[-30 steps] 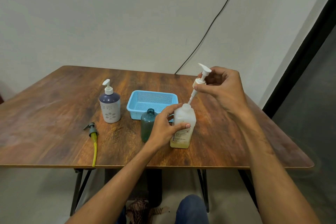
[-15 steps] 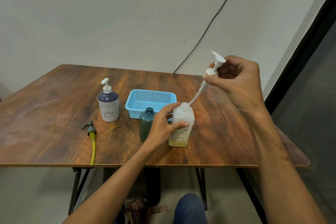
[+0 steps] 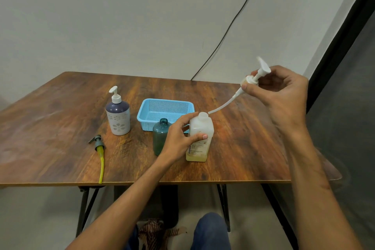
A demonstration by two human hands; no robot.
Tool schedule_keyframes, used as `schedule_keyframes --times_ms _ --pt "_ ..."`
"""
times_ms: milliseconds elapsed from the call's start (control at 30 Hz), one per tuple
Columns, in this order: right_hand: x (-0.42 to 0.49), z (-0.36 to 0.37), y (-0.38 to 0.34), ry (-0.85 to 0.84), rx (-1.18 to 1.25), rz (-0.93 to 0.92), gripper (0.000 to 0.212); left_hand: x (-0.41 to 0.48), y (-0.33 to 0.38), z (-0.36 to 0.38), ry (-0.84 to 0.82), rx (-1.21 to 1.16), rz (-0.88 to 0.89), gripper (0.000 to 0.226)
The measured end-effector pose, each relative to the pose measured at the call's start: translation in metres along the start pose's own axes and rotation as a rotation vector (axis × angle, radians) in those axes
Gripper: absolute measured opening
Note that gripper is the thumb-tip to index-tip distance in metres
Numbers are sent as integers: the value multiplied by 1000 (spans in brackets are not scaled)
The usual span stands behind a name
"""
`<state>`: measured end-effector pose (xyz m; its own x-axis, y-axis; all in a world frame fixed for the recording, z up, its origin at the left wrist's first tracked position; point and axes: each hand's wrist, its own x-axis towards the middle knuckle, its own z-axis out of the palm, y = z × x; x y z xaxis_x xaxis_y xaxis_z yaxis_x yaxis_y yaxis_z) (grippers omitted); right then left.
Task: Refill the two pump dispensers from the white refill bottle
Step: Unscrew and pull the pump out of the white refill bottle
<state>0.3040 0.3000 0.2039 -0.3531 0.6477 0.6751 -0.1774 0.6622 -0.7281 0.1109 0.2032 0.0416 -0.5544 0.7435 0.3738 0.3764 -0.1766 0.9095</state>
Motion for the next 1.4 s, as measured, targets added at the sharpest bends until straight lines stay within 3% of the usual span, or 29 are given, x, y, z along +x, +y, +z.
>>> schedule_keyframes --times_ms 200,567,1067,1400 --pt "-31 9 64 69 -151 117 27 0 -1 0 7 23 8 69" --pt "-91 40 160 21 -445 221 22 1 -3 1 14 34 11 71" --pt "-100 50 187 -80 -719 361 20 -1 -5 1 11 15 18 70" --pt "-98 44 186 -163 -705 398 33 -1 -2 2 7 15 30 66"
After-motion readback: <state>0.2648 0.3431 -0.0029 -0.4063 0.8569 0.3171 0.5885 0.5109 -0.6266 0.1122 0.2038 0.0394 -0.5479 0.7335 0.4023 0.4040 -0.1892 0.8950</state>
